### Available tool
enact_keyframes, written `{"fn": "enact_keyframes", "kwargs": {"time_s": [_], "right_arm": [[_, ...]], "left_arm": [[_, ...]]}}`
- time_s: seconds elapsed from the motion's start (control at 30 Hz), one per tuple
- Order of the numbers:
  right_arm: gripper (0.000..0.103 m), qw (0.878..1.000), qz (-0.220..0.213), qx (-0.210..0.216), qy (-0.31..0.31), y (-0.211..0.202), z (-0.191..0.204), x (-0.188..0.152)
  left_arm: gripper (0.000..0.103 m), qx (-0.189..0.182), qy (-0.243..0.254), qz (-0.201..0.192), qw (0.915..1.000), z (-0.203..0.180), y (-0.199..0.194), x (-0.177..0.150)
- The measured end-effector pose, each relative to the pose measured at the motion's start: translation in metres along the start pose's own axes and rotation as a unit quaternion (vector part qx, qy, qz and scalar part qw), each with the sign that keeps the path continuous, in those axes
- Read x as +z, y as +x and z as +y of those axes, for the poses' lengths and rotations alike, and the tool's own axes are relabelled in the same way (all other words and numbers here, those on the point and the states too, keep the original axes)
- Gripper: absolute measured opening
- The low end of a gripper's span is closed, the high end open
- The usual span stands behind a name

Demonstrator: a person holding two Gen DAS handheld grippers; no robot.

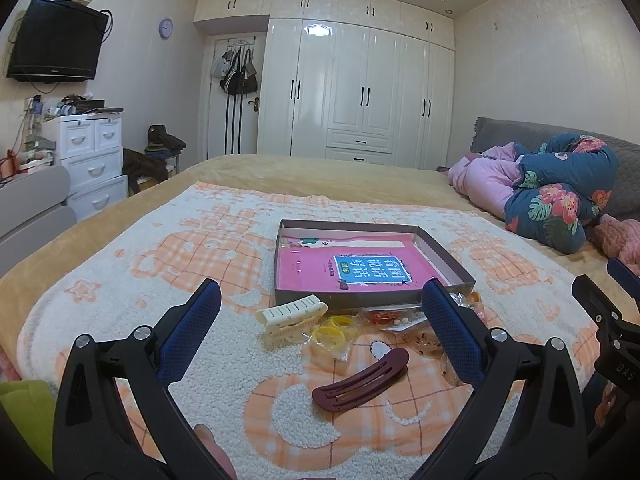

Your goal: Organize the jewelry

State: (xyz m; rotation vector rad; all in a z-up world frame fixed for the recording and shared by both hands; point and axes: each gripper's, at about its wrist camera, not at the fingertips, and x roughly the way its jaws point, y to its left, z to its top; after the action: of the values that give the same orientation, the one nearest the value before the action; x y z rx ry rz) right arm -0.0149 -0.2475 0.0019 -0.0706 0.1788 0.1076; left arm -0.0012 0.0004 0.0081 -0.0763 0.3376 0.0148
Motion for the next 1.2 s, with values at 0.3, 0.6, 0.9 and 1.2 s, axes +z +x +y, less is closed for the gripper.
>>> {"fn": "enact_keyframes", "kwargs": {"time_s": [0.3,0.6,0.9,1.2], "right_arm": [[0.097,1.0,-0.004,0.0,-0.004,-0.002,0.0,0.003],[0.097,1.0,-0.004,-0.001,-0.005,-0.004,0.002,0.002],[0.097,1.0,-0.004,-0.001,-0.004,-0.003,0.002,0.001],[0.097,1.0,-0.001,0.001,-0.003,-0.003,0.002,0.001]], "left_arm": [[0.092,0.001,-0.001,0.0,1.0,-0.002,0.003,0.007],[0.092,0.001,-0.001,-0.002,1.0,0.001,0.001,0.0],[0.092,0.002,-0.001,-0.003,1.0,0.001,0.001,0.001],[0.092,0.002,-0.004,-0.004,1.0,0.002,-0.001,0.0]]}}
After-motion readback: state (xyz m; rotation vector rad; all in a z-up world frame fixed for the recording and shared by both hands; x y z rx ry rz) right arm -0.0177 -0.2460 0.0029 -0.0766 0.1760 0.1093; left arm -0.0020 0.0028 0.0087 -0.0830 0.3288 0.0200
